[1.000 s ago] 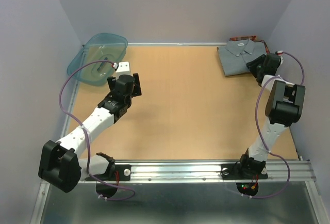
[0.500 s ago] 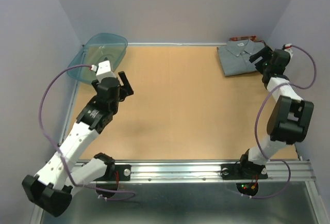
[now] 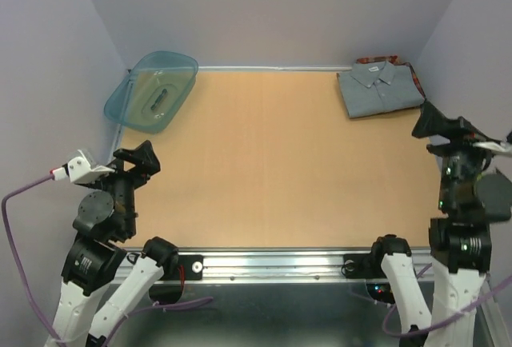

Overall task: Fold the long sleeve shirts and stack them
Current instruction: Neatly place the folded shirt to the corner

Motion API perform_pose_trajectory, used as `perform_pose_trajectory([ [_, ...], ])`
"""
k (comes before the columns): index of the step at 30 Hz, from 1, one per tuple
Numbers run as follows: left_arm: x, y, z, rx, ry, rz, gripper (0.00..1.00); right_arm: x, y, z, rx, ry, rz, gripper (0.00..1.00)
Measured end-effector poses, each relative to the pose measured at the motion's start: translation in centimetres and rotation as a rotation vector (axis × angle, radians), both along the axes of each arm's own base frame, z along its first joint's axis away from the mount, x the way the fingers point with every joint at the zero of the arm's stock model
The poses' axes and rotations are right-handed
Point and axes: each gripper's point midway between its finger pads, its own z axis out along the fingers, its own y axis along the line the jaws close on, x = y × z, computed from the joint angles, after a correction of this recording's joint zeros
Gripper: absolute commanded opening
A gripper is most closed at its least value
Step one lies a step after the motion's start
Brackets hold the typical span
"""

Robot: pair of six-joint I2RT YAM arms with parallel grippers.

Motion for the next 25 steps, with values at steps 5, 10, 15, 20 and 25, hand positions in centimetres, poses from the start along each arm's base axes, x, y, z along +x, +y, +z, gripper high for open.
perform_pose_trajectory([
  [5, -2.2, 1.4, -0.7, -0.001, -0.056, 0.013, 0.99, -7.2, 0.8, -1.2, -0.035, -0.081, -0.009, 1.00],
  [10, -2.6, 1.7, -1.1, 0.000, -0.048, 0.018, 0.99, -9.9, 1.4, -3.6, -0.077, -0.031, 0.006, 1.00],
  [15, -2.6, 1.5, -1.7, -0.011, -0.028, 0.011, 0.99, -9.8, 2.5, -6.0, -0.087, 0.059, 0.079, 1.00],
  [20, -2.2, 0.6, -2.1, -0.038, -0.007, -0.023, 0.99, -9.7, 3.3, -6.8, -0.089, 0.087, 0.122, 1.00],
  [25, -2.0, -0.1, -2.4, -0.054, 0.007, -0.055, 0.99, -9.7, 3.8, -7.1, -0.085, 0.097, 0.151, 1.00],
])
